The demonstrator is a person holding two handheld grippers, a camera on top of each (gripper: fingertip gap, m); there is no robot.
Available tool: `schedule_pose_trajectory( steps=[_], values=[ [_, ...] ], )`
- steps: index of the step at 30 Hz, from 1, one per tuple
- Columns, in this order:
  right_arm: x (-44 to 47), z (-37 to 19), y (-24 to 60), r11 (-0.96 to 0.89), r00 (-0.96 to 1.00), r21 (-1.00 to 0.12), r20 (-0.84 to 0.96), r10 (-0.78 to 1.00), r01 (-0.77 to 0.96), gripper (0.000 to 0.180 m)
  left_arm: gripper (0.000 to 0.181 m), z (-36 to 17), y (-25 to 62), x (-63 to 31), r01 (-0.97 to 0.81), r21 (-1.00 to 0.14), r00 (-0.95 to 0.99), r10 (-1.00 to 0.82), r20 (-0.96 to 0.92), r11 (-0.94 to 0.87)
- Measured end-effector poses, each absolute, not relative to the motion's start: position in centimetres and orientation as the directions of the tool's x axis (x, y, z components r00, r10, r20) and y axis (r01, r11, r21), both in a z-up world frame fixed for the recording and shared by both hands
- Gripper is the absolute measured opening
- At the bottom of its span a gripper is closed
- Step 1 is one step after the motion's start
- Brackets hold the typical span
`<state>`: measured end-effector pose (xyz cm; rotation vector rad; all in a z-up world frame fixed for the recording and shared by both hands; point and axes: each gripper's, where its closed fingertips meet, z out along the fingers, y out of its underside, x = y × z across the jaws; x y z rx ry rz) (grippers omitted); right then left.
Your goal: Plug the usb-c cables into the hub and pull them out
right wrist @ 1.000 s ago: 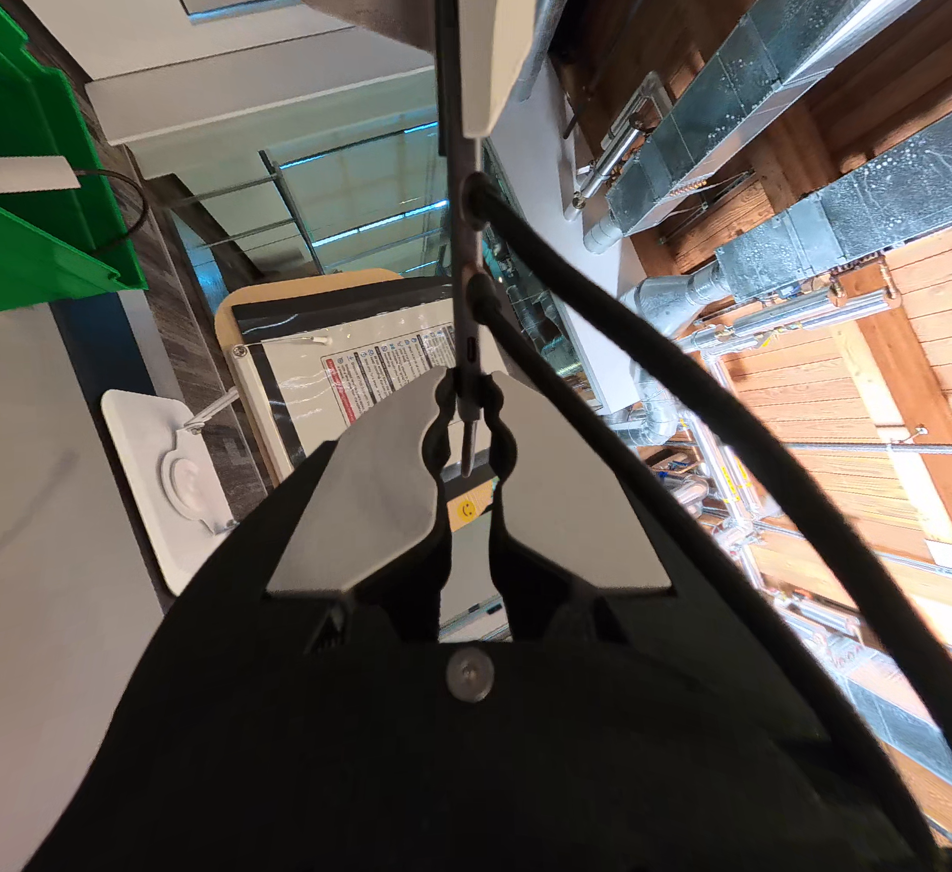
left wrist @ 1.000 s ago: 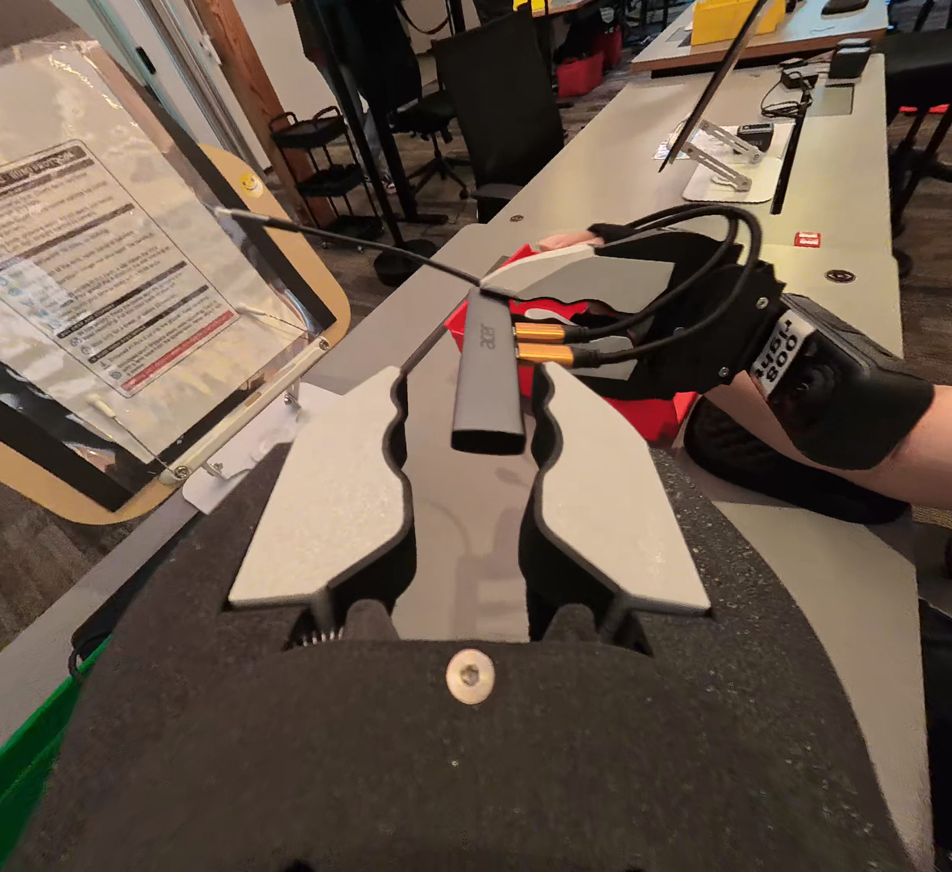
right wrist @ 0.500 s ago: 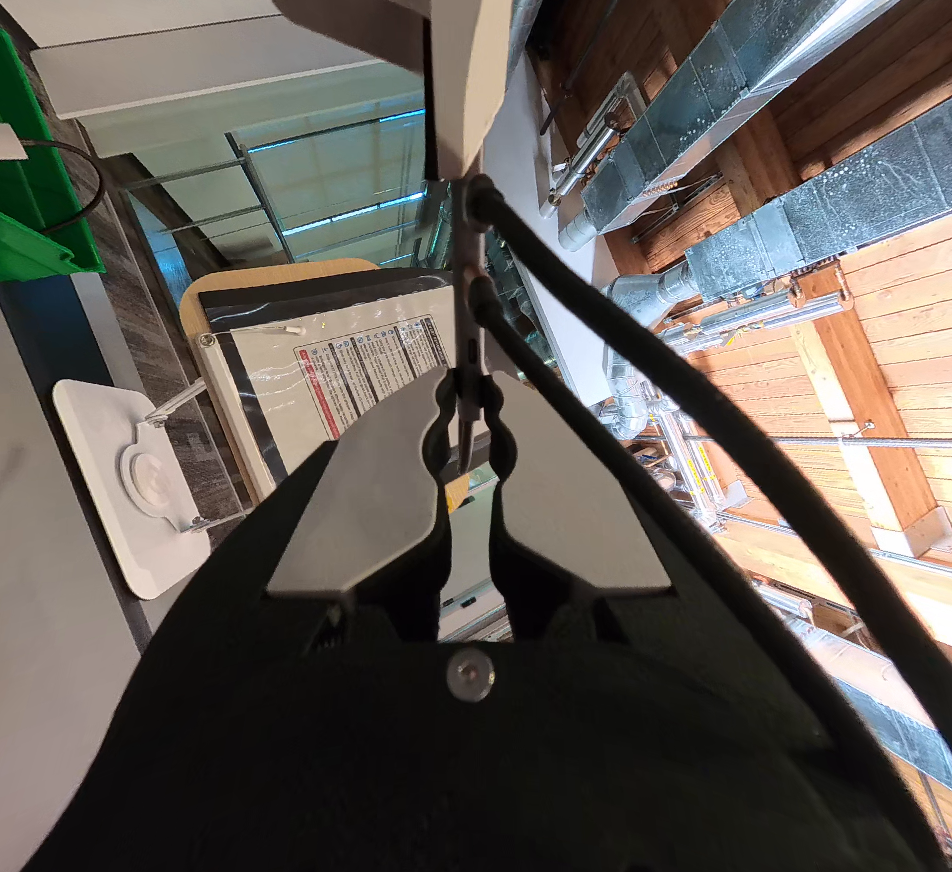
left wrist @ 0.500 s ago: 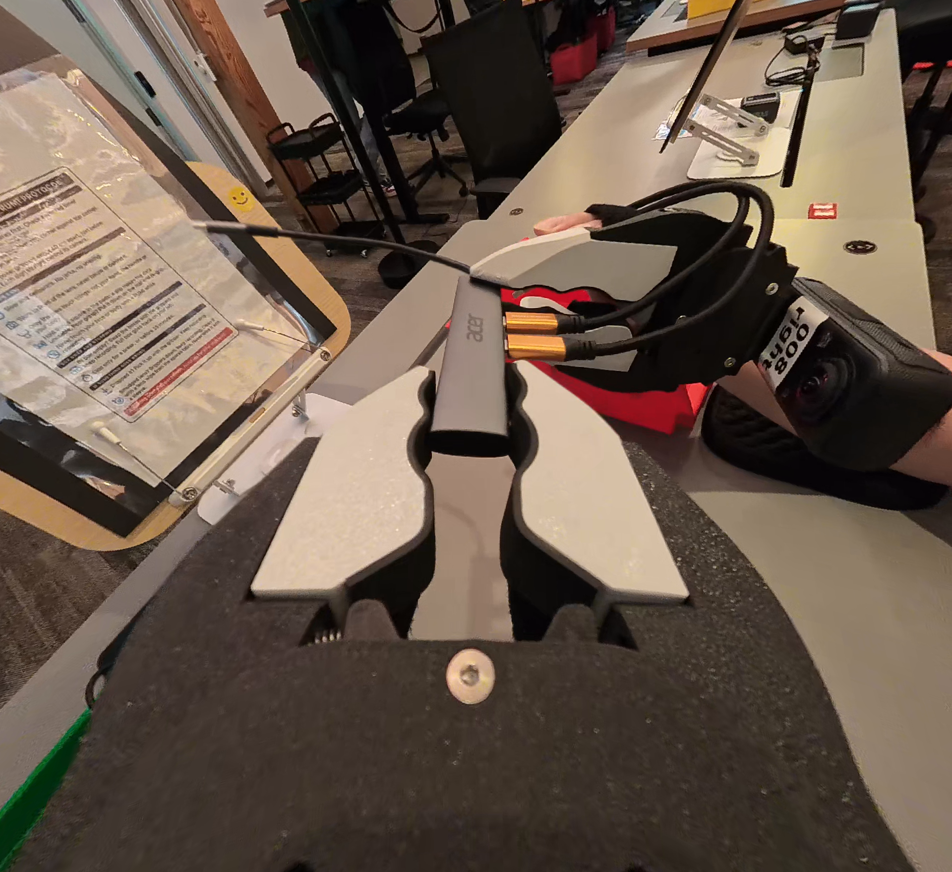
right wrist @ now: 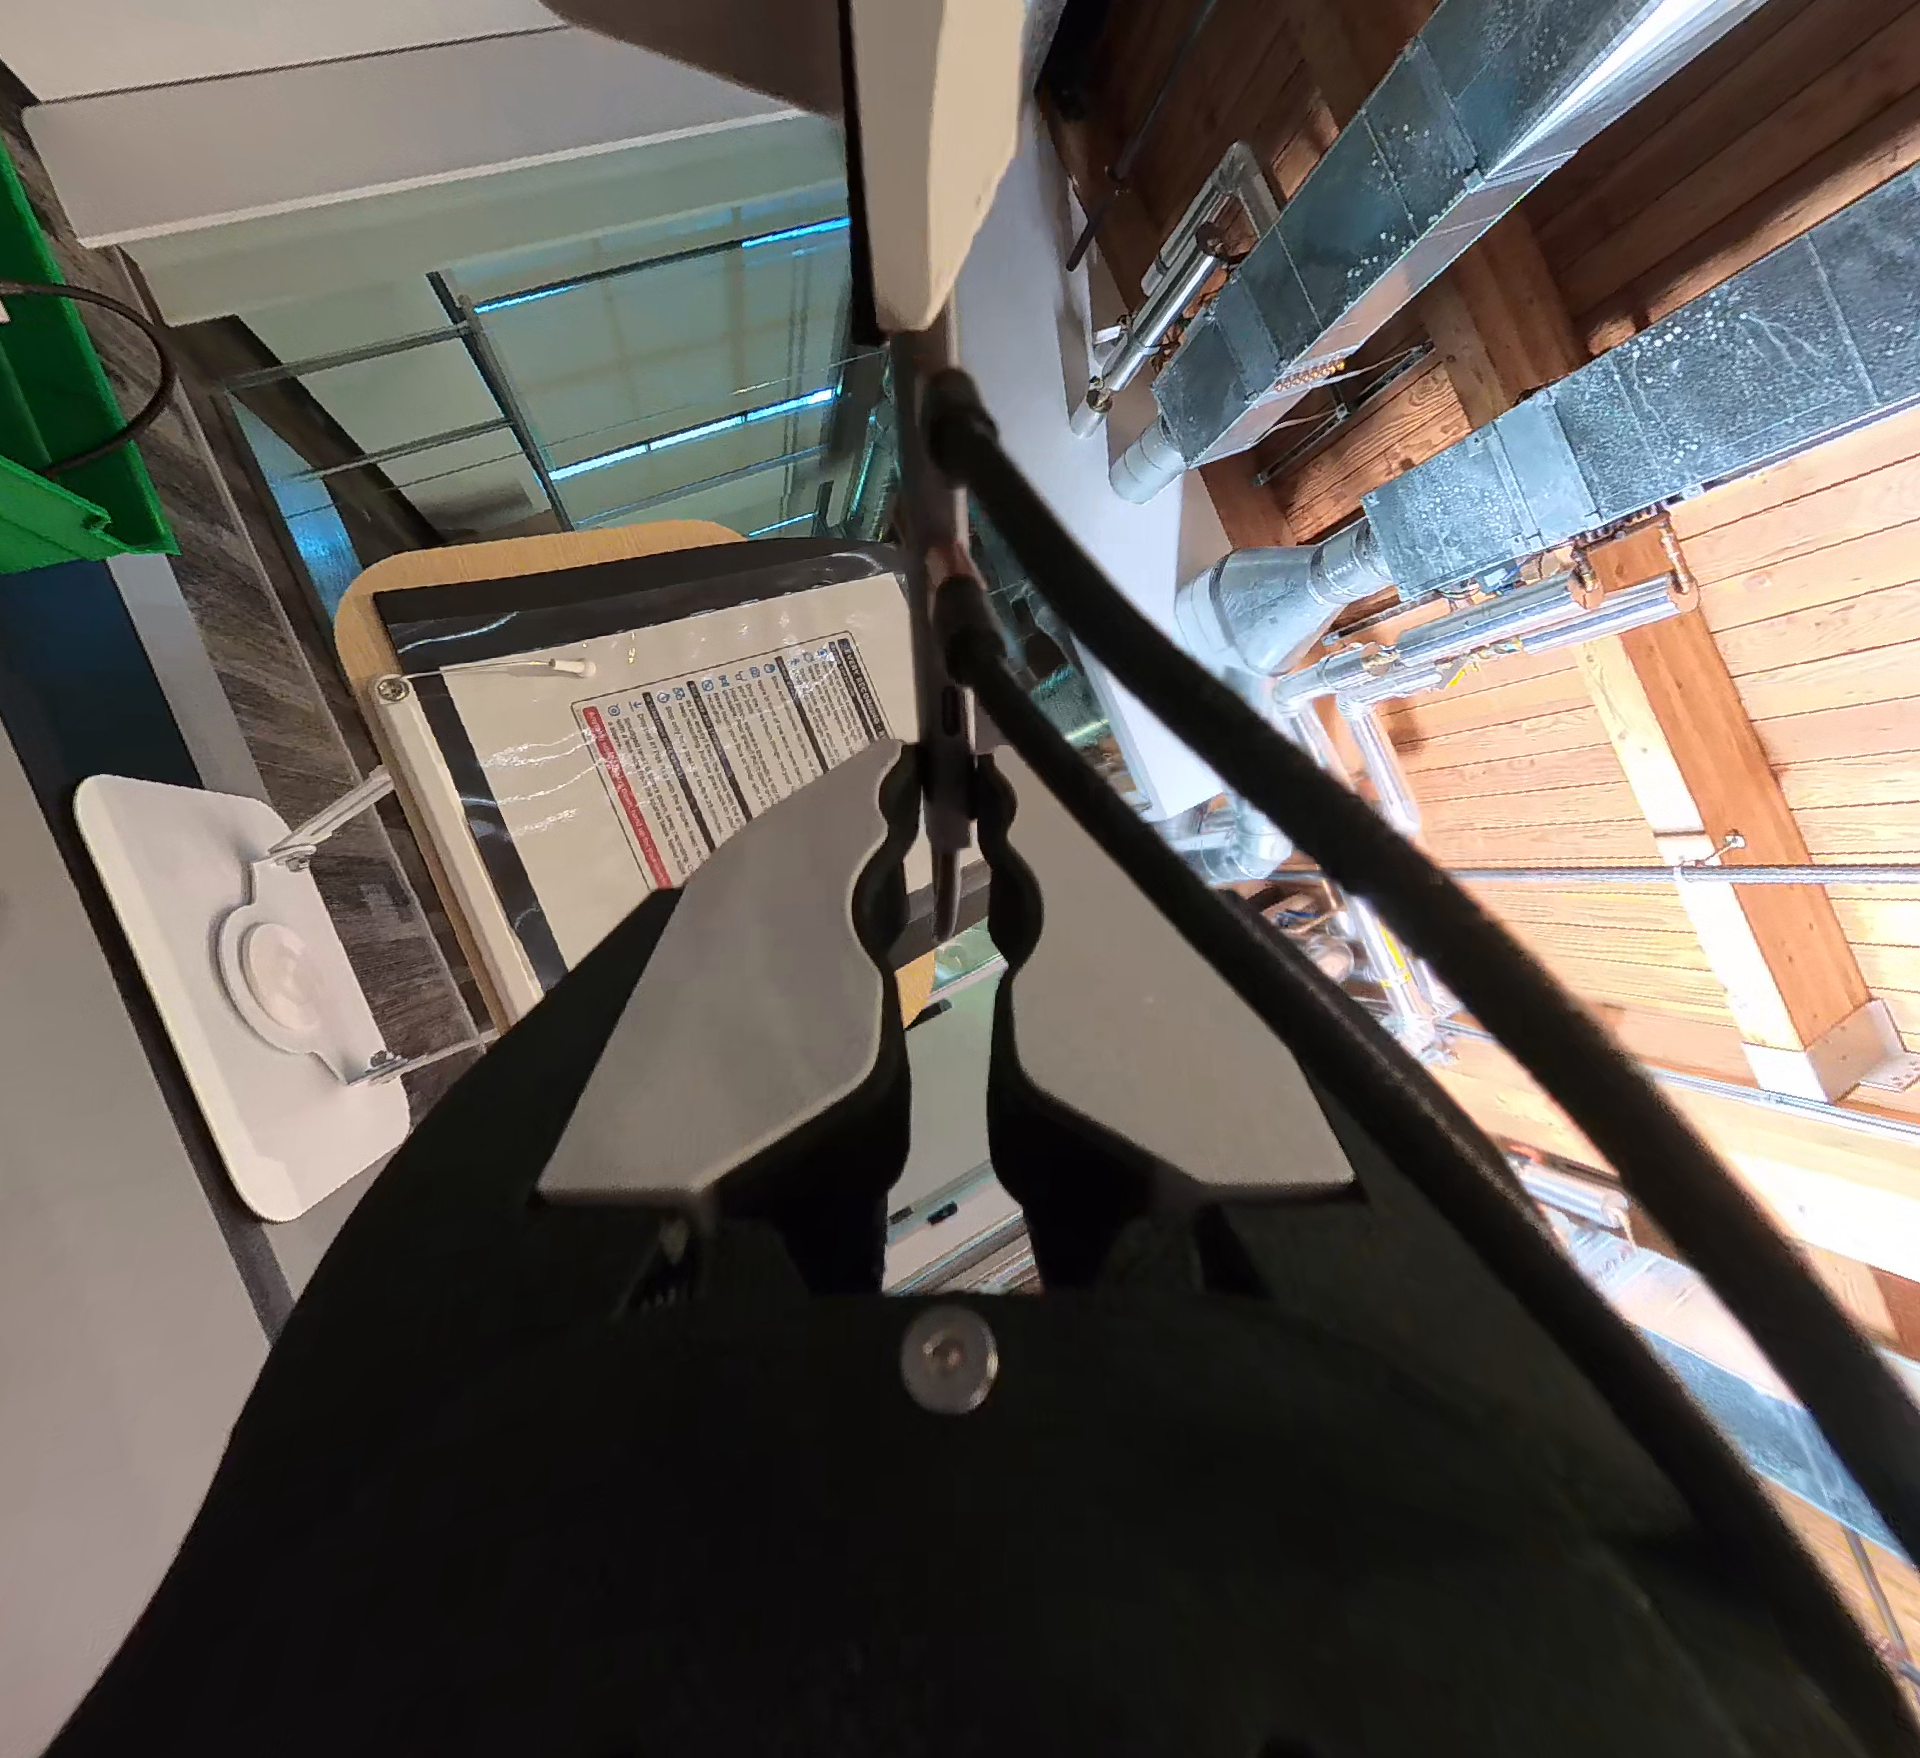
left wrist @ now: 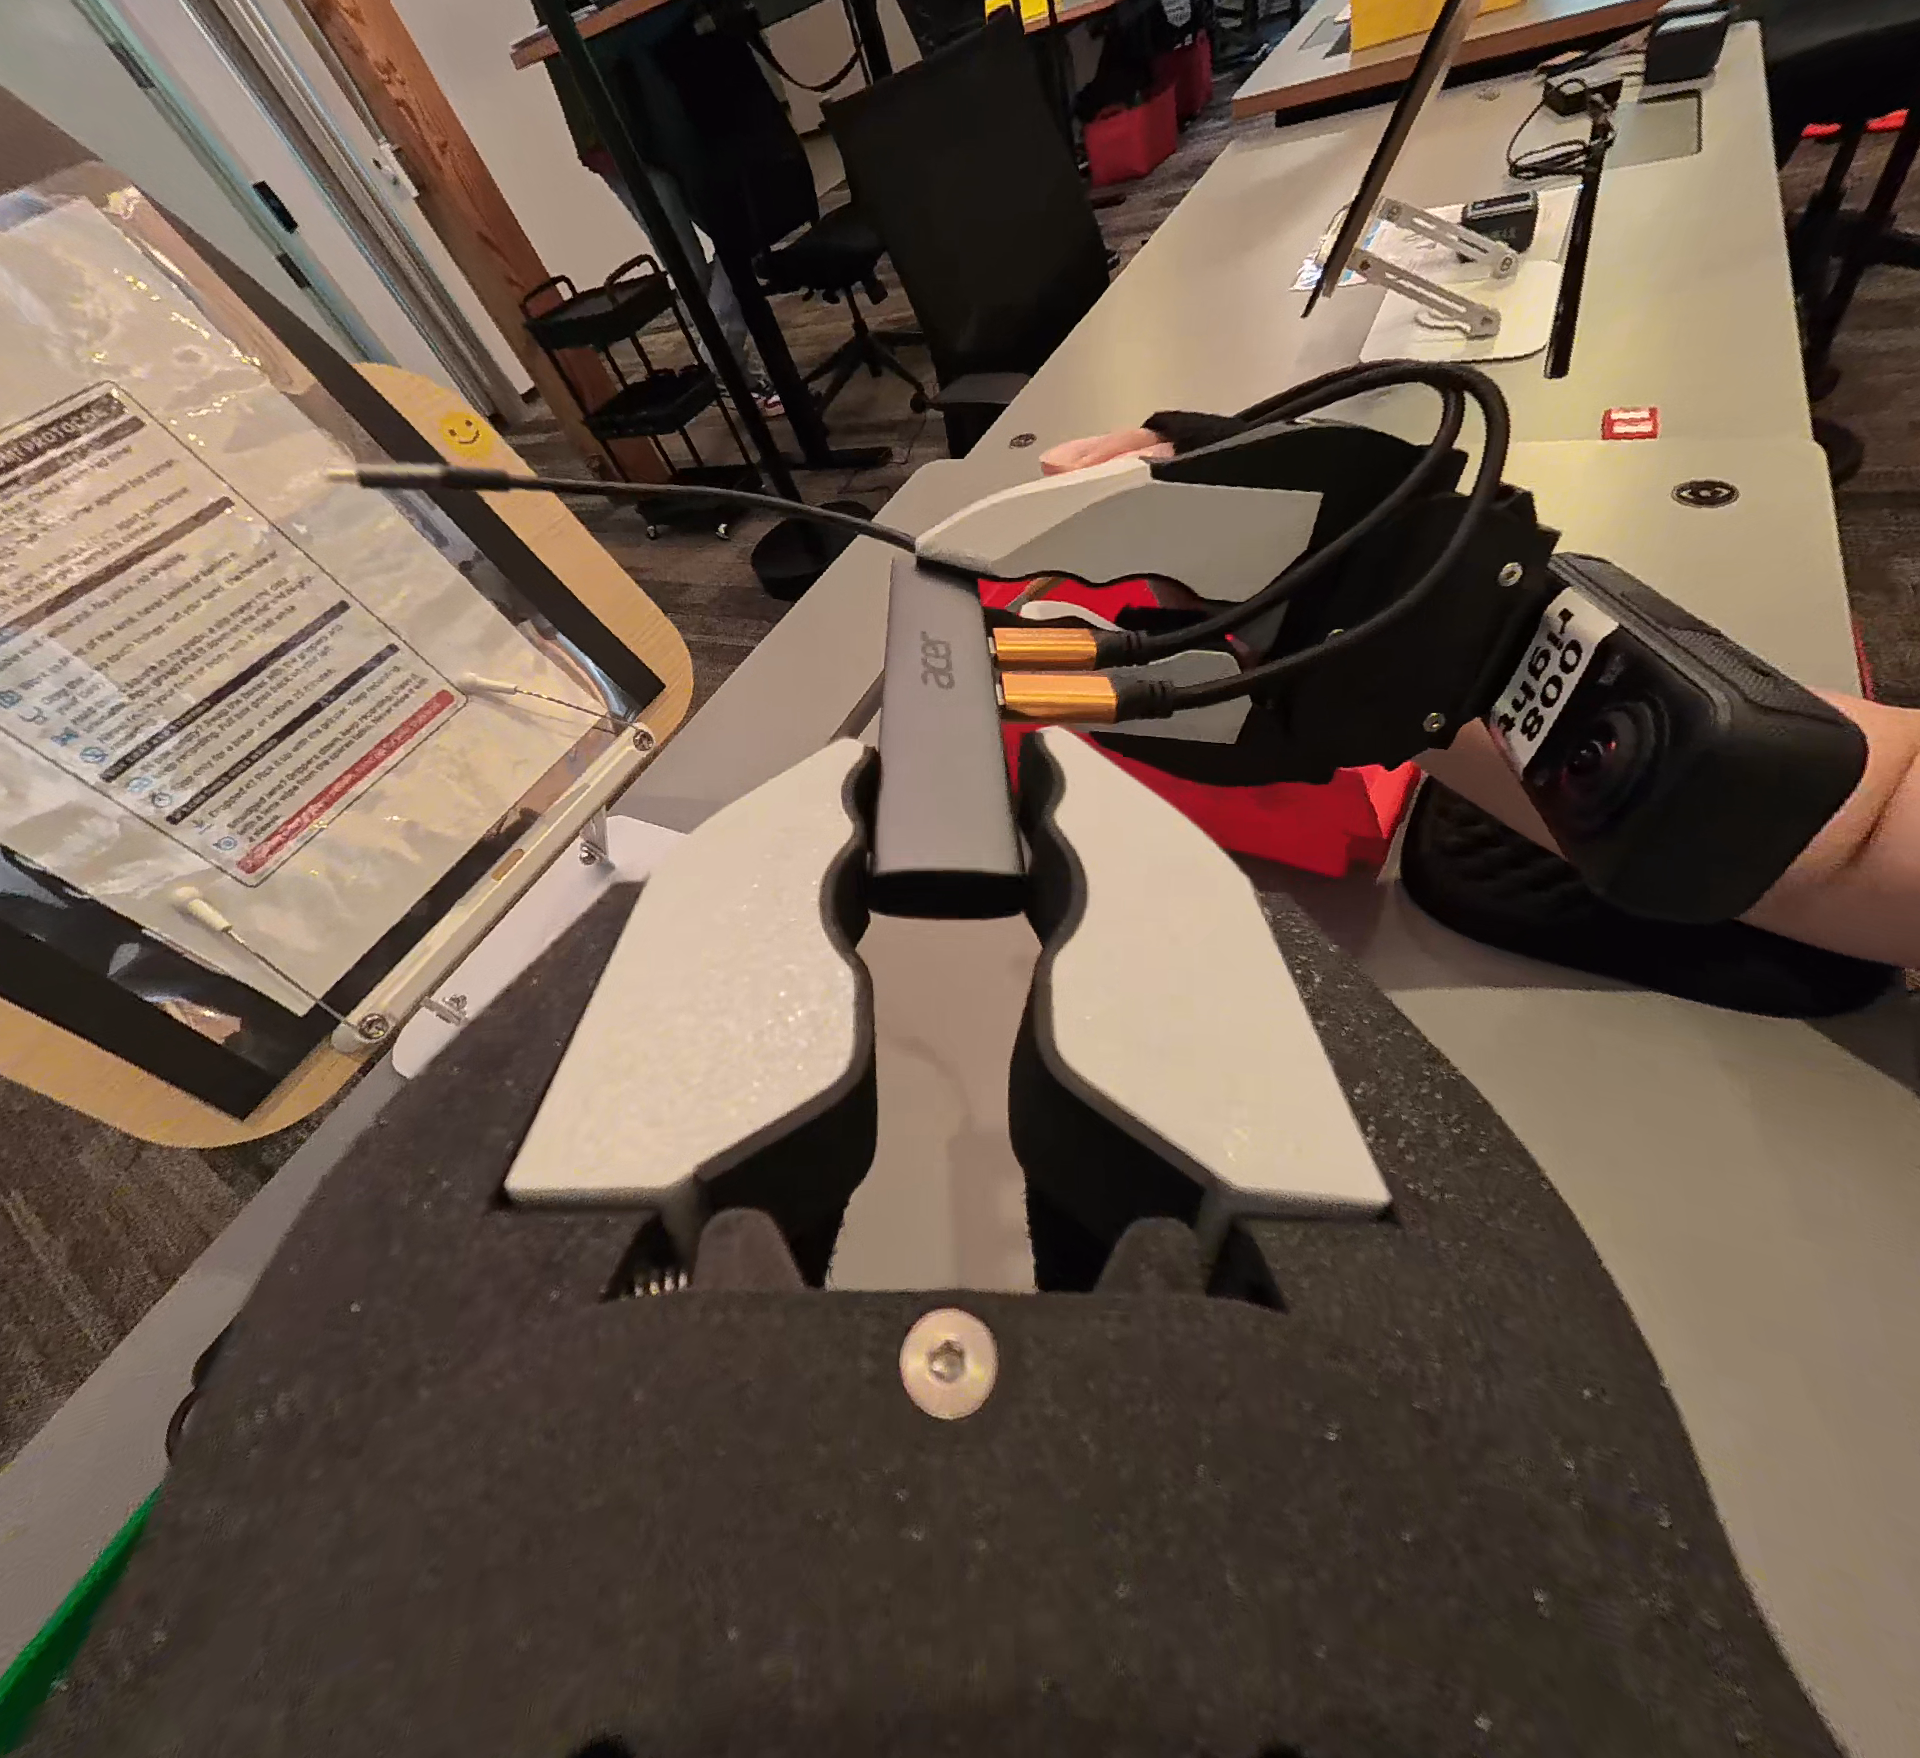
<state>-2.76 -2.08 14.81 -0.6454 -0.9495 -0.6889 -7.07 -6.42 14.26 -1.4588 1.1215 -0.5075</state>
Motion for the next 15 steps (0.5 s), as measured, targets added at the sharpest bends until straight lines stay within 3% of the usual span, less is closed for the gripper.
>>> schedule_pose_trajectory(
  steps=[7,15],
  values=[
    [-3.0,14.5,-1.8,0.616,0.406,-0.193,0.885,-0.226,0.764,0.01,0.024,14.9,-5.9,-7.2,-0.314,-0.942,0.464,-0.847,-0.258,0.116],
    [-2.6,14.6,-0.8,0.638,0.483,-0.281,0.86,-0.164,0.717,0.022,0.025,15.4,-5.3,-6.4,-0.408,-0.878,0.522,-0.726,-0.449,0.25]
  ],
)
